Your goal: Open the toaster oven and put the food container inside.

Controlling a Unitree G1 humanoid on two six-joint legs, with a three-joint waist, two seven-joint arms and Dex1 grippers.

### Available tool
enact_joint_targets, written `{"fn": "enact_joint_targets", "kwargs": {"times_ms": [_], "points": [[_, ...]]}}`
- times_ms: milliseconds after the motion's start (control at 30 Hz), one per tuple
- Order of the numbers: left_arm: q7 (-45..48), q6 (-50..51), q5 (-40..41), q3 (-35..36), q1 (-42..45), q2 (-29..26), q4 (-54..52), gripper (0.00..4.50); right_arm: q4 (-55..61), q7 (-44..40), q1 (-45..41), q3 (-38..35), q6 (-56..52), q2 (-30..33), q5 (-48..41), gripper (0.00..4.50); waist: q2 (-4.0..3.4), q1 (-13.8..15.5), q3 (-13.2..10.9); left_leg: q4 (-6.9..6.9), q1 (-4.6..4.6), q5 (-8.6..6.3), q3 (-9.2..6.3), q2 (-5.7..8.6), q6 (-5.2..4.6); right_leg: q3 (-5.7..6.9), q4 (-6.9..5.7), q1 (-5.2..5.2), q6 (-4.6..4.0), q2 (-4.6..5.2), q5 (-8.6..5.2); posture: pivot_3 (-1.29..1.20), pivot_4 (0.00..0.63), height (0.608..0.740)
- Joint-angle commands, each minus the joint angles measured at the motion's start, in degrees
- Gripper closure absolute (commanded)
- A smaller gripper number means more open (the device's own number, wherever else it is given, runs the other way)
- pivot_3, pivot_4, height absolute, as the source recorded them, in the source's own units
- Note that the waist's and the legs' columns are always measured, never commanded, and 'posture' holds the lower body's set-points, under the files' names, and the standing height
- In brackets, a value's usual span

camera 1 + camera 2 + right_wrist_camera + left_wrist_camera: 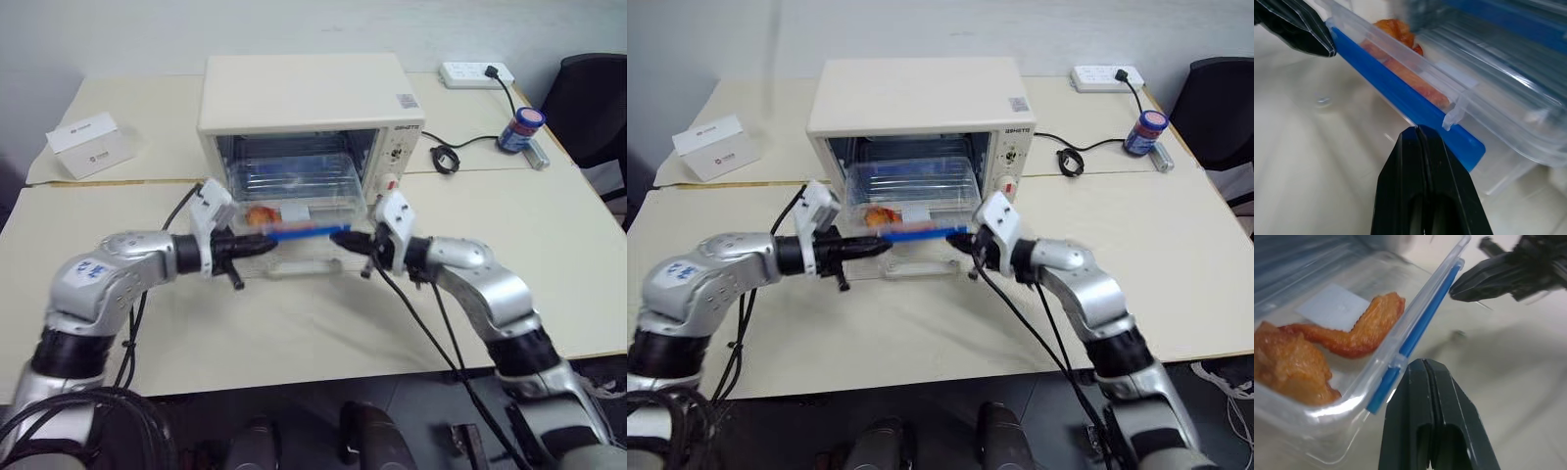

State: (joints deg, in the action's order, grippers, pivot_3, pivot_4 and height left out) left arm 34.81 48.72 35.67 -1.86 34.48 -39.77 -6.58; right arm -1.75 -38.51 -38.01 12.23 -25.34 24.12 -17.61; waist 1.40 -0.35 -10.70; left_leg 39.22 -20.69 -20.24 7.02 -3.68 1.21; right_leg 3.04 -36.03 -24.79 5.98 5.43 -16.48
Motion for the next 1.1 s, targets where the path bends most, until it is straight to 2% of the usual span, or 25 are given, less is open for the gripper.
{"fn": "enact_joint_targets", "kwargs": {"times_ms": [33,167,267,367,500,600,667,733,867,1033,1100], "points": [[-4.16,-4.18,-4.72,1.62,4.35,3.2,4.54,4.5,-6.98,4.94,-4.95,-2.23,5.06,-4.51,3.36,4.49,0.0,-0.21,0.0,0.0,-0.09,0.0,0.0,-0.01,0.0,0.01,0.0,-0.09,0.0,0.0,0.0,0.0,0.15,0.74],[-9.21,-7.37,-7.58,5.16,10.73,7.41,10.33,4.5,-13.02,7.9,-8.82,-4.64,8.45,-8.54,4.68,4.49,0.0,-0.68,0.0,0.33,-0.74,0.02,-0.05,0.0,0.01,0.04,-0.42,-0.73,0.02,0.03,0.01,0.0,0.15,0.74],[-3.72,-2.64,-1.11,8.98,9.87,5.86,4.67,4.5,-7.86,3.57,-6.76,-6.03,6.4,-7.18,1.67,4.49,0.0,-1.24,0.0,0.4,-0.81,0.01,-0.09,0.0,0.0,0.09,-0.44,-0.73,0.02,0.09,0.01,0.0,0.15,0.74],[3.0,2.99,5.55,13.23,5.67,-0.09,-3.46,4.5,2.58,-2.28,-1.17,-7.89,0.08,-2.3,-3.65,4.49,0.0,-1.44,0.0,0.38,-0.81,-0.01,-0.12,0.0,-0.02,0.08,-0.44,-0.73,0.02,0.12,0.01,0.0,0.15,0.74],[9.51,11.55,16.22,23.57,1.6,-10.54,-8.53,4.5,18.72,-8.58,10.24,-13.03,-11.09,7.9,-13.96,4.49,-0.01,-1.3,-0.01,0.3,-0.78,-0.03,-0.19,-0.06,0.0,0.1,-0.44,-0.75,-0.01,0.1,-0.01,0.0,0.15,0.74],[12.51,15.08,20.69,27.87,0.54,-15.62,-8.07,3.95,25.12,-9.97,16.67,-15.93,-15.85,12.85,-18.22,4.5,-0.01,-1.12,-0.01,0.47,-0.76,-0.03,-0.16,-0.05,-0.01,0.08,-0.45,-0.66,-0.01,0.1,-0.01,0.0,0.15,0.74],[18.33,15.12,21.74,29.76,-1.6,-20.75,-8.71,3.38,29.2,-9.35,23.87,-17.62,-18.51,14.99,-19.88,4.5,-0.01,-1.09,-0.01,0.51,-0.58,-0.03,-0.16,-0.03,-0.02,0.06,-0.43,-0.49,-0.01,0.1,-0.01,0.0,0.15,0.74],[22.96,14.3,22.04,30.31,-3.05,-25.01,-9.41,2.76,31.34,-7.78,29.56,-16.67,-18.06,15.73,-17.78,4.5,0.01,-0.99,0.0,0.48,-0.5,-0.04,-0.16,-0.03,-0.01,0.05,-0.4,-0.46,-0.06,0.08,-0.04,0.0,0.15,0.74],[26.96,12.46,21.97,29.43,-3.05,-28.78,-9.3,1.56,26.61,-0.61,30.25,-12.51,-15.59,10.1,-11.98,4.5,0.02,-0.99,0.01,0.48,-0.54,-0.04,-0.12,-0.02,-0.01,0.02,-0.39,-0.48,-0.07,0.06,-0.04,0.0,0.15,0.74],[27.59,10.9,21.61,28.46,-2.11,-29.75,-8.48,0.04,20.21,2.3,28.12,-8.64,-11.65,5.24,-7.0,4.5,0.03,-1.13,0.01,0.42,-0.55,-0.03,-0.06,-0.01,0.01,-0.07,-0.51,-0.63,-0.15,0.02,-0.08,0.0,0.15,0.74],[27.54,10.69,21.71,28.24,-1.79,-29.88,-8.24,0.04,18.38,2.7,27.5,-7.84,-10.15,4.06,-5.6,4.5,0.03,-1.21,0.01,0.41,-0.59,-0.03,-0.05,-0.02,0.02,-0.07,-0.57,-0.65,-0.15,-0.01,-0.08,0.0,0.15,0.74]]}}
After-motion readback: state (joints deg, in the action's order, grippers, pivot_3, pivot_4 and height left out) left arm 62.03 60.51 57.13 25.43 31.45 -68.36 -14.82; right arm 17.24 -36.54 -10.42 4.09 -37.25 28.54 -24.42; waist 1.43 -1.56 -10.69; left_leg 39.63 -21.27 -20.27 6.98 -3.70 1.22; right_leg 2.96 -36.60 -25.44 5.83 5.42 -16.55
